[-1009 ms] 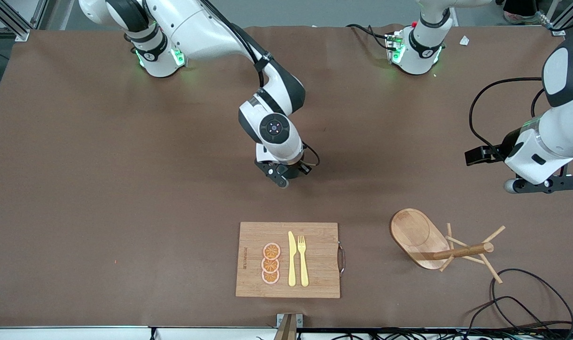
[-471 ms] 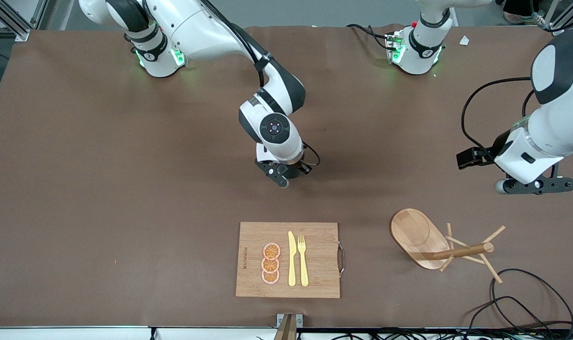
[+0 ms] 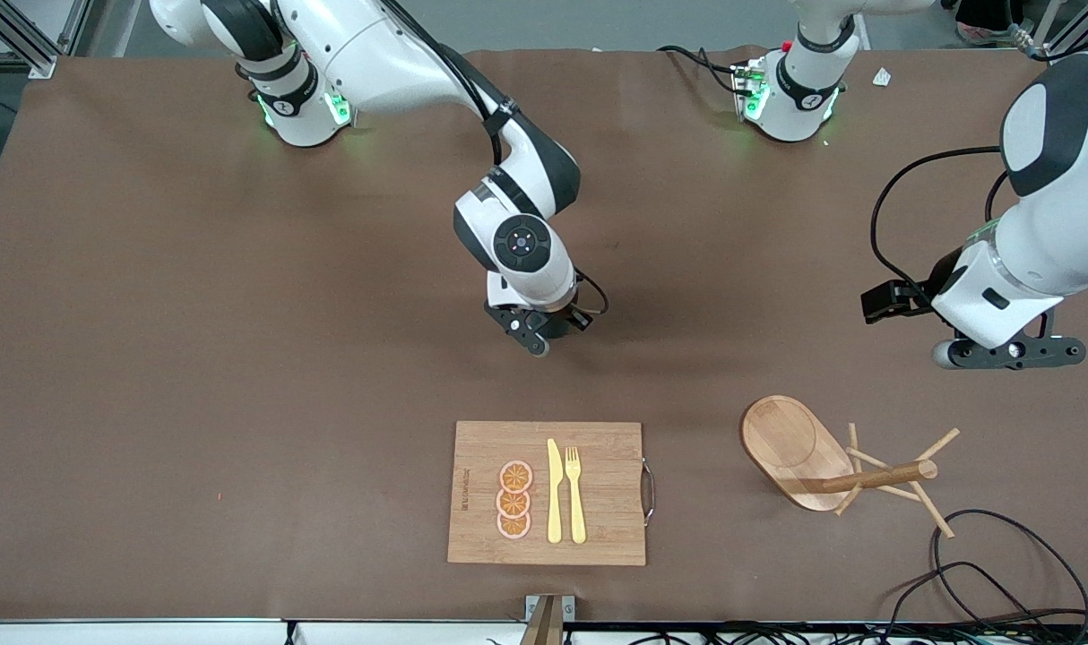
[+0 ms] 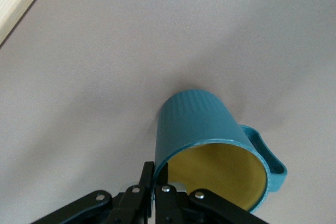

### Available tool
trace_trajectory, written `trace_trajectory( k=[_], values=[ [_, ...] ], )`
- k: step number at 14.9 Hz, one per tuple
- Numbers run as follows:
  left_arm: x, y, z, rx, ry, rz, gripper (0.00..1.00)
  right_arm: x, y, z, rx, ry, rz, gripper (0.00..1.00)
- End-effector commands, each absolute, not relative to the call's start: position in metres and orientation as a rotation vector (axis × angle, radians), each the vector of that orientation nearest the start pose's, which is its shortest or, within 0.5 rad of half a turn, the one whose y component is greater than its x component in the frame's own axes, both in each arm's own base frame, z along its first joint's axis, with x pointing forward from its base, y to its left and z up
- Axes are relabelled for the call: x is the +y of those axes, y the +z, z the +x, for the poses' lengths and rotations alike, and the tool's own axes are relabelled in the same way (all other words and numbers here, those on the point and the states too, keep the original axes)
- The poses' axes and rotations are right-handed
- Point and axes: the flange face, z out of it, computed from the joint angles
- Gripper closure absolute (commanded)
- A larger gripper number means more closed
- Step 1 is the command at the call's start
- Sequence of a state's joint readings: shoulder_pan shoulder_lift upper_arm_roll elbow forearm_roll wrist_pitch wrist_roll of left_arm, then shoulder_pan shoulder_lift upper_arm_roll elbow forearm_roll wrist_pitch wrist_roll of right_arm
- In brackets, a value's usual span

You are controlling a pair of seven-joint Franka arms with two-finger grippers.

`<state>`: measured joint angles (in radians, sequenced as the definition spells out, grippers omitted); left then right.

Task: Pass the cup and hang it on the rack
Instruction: 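Carry the mug with the right gripper while the left gripper approaches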

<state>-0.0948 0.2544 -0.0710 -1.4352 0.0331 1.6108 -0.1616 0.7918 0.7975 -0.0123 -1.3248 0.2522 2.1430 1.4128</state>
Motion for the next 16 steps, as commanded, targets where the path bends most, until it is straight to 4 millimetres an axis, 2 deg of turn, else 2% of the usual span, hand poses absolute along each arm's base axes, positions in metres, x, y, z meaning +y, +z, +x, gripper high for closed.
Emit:
trace_trajectory(
  k=[1,3,6,12,16],
  values=[
    [-0.096,0.548,0.623,0.015,0.089,-3.097,0.0,0.545,0.259,0.517,1.099,0.295,-2.788,1.0],
    [-0.096,0.548,0.623,0.015,0.089,-3.097,0.0,0.548,0.262,0.515,1.01,0.289,-2.81,1.0],
    [-0.095,0.546,0.624,0.013,0.091,-3.097,0.0,0.564,0.269,0.502,0.844,0.266,-2.848,1.0],
    [-0.089,0.549,0.621,0.001,0.101,-3.095,0.0,0.581,0.272,0.486,0.412,0.216,-2.921,1.0],
    [-0.092,0.548,0.621,0.02,0.103,-3.093,0.0,0.583,0.274,0.487,0.411,0.199,-2.908,1.0]
  ],
)
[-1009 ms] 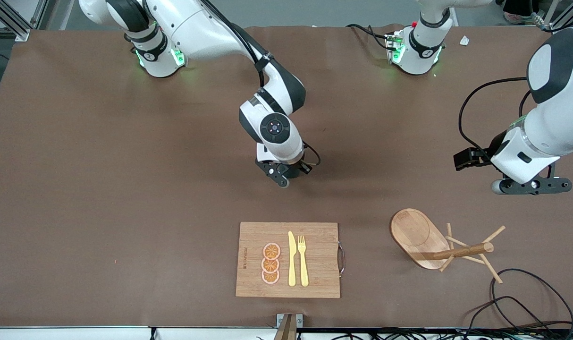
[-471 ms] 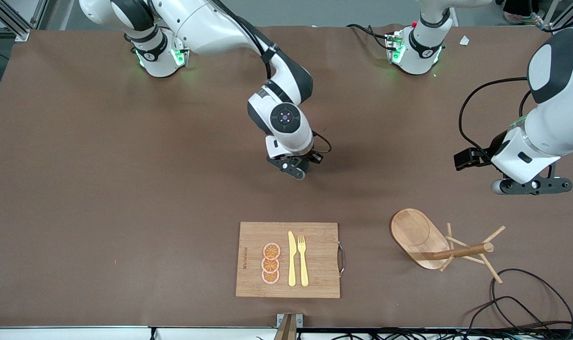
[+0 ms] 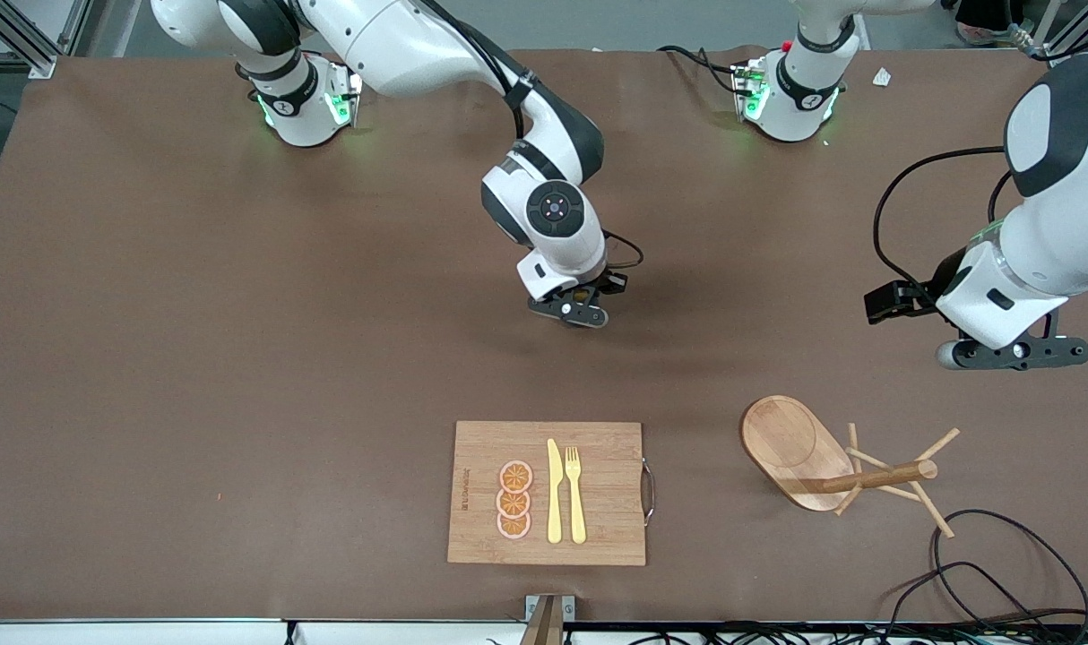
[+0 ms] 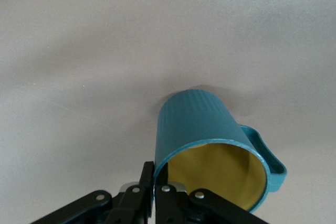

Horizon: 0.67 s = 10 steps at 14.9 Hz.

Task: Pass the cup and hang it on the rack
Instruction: 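Carry the mug with the right gripper while the left gripper approaches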

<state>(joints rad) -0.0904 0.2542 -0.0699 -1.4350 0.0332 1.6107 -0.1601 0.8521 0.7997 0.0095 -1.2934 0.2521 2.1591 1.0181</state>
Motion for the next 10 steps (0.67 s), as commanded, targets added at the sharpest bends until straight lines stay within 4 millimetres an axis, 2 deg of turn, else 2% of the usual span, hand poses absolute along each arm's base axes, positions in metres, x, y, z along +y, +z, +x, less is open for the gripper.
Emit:
trace_trajectory(
  k=[1,5,7,10],
  values=[
    [-0.092,0.548,0.621,0.02,0.103,-3.093,0.0,0.583,0.273,0.487,0.425,0.204,-2.905,1.0],
    [-0.097,0.55,0.621,0.041,0.096,-3.096,0.0,0.588,0.262,0.49,0.57,0.226,-2.883,1.0],
    [-0.111,0.554,0.616,0.092,0.09,-3.103,0.0,0.589,0.258,0.492,0.589,0.229,-2.881,0.99],
    [-0.108,0.556,0.615,0.101,0.089,-3.102,0.0,0.589,0.256,0.492,0.613,0.235,-2.879,0.99]
  ],
)
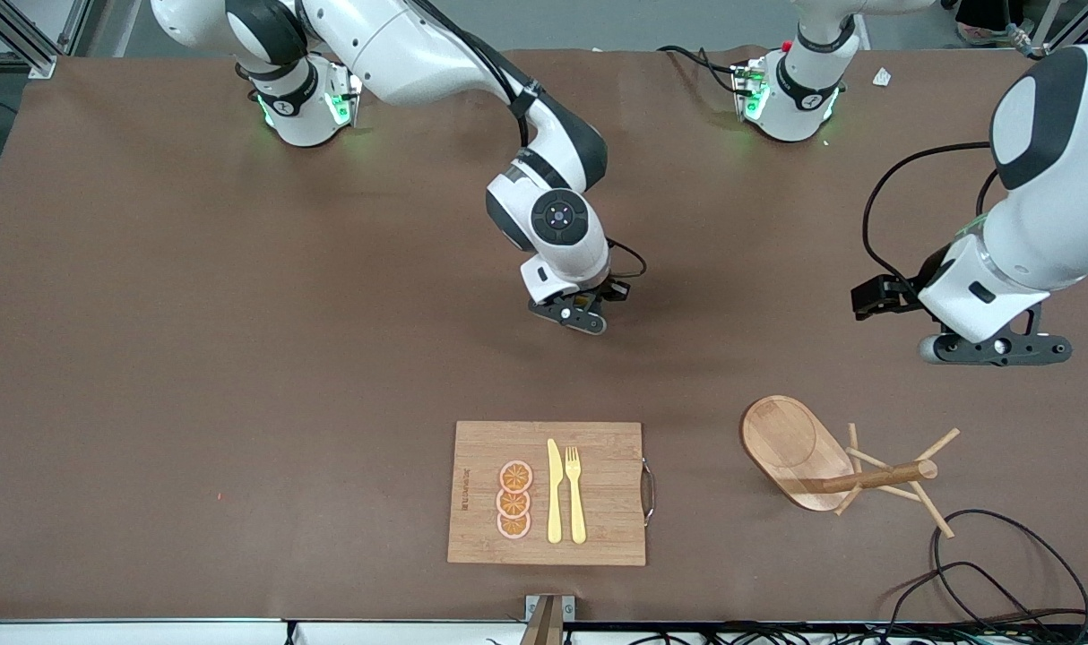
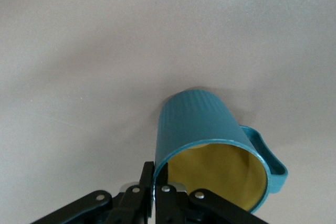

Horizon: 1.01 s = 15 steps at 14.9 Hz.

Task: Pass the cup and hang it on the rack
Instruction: 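Carry the mug with the right gripper while the left gripper approaches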

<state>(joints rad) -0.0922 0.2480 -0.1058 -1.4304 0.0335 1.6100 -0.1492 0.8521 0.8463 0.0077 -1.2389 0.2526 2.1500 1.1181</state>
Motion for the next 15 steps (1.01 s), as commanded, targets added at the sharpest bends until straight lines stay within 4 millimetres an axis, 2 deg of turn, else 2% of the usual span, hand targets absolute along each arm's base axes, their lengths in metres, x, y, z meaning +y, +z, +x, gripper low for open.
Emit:
trace_trajectory(
  k=[1,5,7,9,10,11,12,13,15],
  values=[
    [-0.107,0.557,0.615,0.106,0.09,-3.102,0.0,0.589,0.256,0.492,0.62,0.236,-2.878,0.99],
    [-0.107,0.558,0.615,0.106,0.087,-3.102,0.0,0.584,0.248,0.5,0.777,0.279,-2.833,0.99],
    [-0.107,0.558,0.615,0.104,0.087,-3.102,0.0,0.584,0.246,0.501,0.795,0.298,-2.824,0.99],
    [-0.106,0.557,0.615,0.104,0.09,-3.102,0.0,0.584,0.246,0.501,0.795,0.3,-2.825,0.95],
    [-0.106,0.554,0.616,0.104,0.097,-3.102,0.0,0.583,0.246,0.502,0.797,0.301,-2.825,0.86],
    [-0.106,0.554,0.616,0.101,0.097,-3.102,0.0,0.581,0.246,0.504,0.801,0.299,-2.823,0.7],
    [-0.106,0.552,0.617,0.101,0.099,-3.102,0.0,0.581,0.248,0.505,0.799,0.295,-2.821,0.64],
    [-0.107,0.552,0.617,0.104,0.099,-3.102,0.0,0.581,0.249,0.506,0.799,0.291,-2.819,0.53],
    [-0.107,0.552,0.617,0.104,0.097,-3.102,0.0,0.58,0.255,0.507,0.799,0.286,-2.815,0.41]
  ],
)
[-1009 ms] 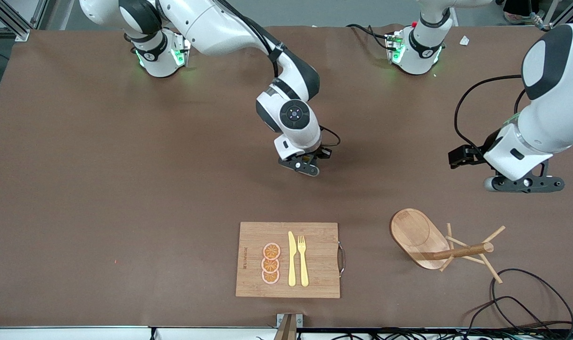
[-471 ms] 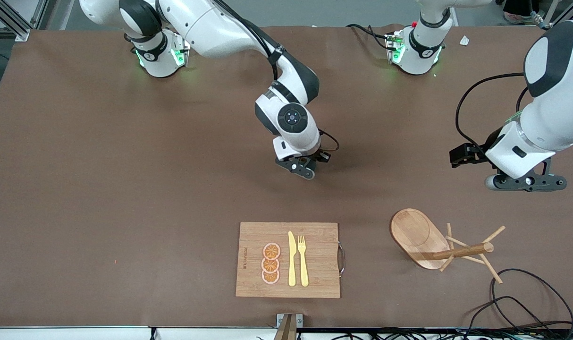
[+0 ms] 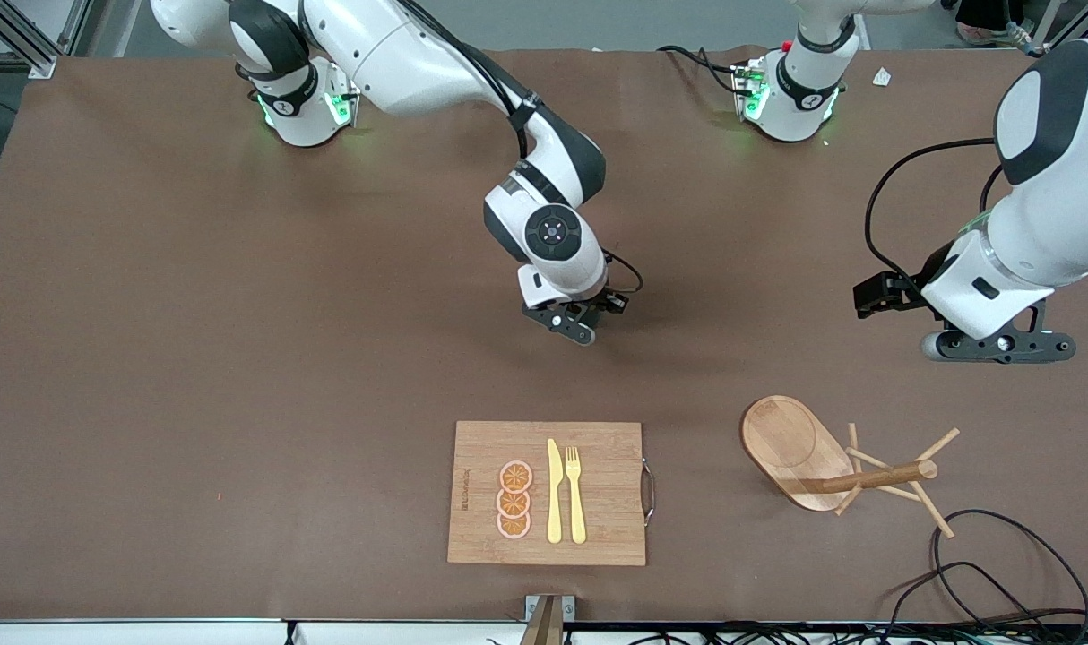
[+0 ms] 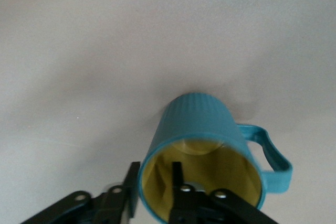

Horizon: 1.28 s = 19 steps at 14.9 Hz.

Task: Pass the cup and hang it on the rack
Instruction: 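Carry the mug with the right gripper while the left gripper approaches, then lower the mug onto the table and open the right gripper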

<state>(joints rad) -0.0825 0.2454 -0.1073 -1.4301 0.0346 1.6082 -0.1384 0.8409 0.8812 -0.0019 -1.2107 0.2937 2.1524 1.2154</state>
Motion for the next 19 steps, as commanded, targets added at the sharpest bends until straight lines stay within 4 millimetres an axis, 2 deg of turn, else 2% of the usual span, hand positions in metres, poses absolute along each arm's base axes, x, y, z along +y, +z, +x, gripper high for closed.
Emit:
trace_trajectory(
  k=[1,3,4,5,6,8,9,10,11,15,17,19],
  values=[
    [-0.108,0.552,0.617,0.106,0.097,-3.102,0.0,0.578,0.26,0.509,0.802,0.286,-2.814,0.4],
    [-0.119,0.553,0.615,0.132,0.096,-3.101,0.0,0.574,0.279,0.515,0.807,0.272,-2.799,0.34],
    [-0.122,0.553,0.614,0.142,0.096,-3.101,0.0,0.568,0.282,0.519,0.82,0.292,-2.808,0.31],
    [-0.135,0.553,0.612,0.174,0.096,-3.102,0.0,0.563,0.29,0.524,0.826,0.297,-2.811,0.26],
    [-0.143,0.554,0.609,0.196,0.094,-3.105,0.0,0.556,0.314,0.532,0.831,0.286,-2.792,0.23],
    [-0.173,0.556,0.601,0.249,0.093,-3.11,0.0,0.526,0.357,0.552,0.853,0.285,-2.79,0.18],
    [-0.188,0.557,0.596,0.273,0.09,-3.112,0.0,0.504,0.381,0.565,0.855,0.27,-2.791,0.15],
    [-0.208,0.557,0.59,0.268,0.085,-3.118,0.0,0.47,0.413,0.584,0.811,0.234,-2.79,0.15],
    [-0.229,0.556,0.583,0.223,0.08,-3.123,0.0,0.438,0.437,0.599,0.763,0.217,-2.795,0.14],
    [-0.31,0.546,0.554,0.011,0.055,-3.125,0.0,0.325,0.489,0.638,0.648,0.208,-2.831,0.05],
    [-0.354,0.531,0.536,-0.159,0.042,-3.101,0.0,0.272,0.504,0.649,0.584,0.172,-2.899,0.0],
    [-0.396,0.509,0.517,-0.34,0.045,-3.063,0.0,0.227,0.519,0.652,0.471,0.103,-2.995,0.0]
  ],
)
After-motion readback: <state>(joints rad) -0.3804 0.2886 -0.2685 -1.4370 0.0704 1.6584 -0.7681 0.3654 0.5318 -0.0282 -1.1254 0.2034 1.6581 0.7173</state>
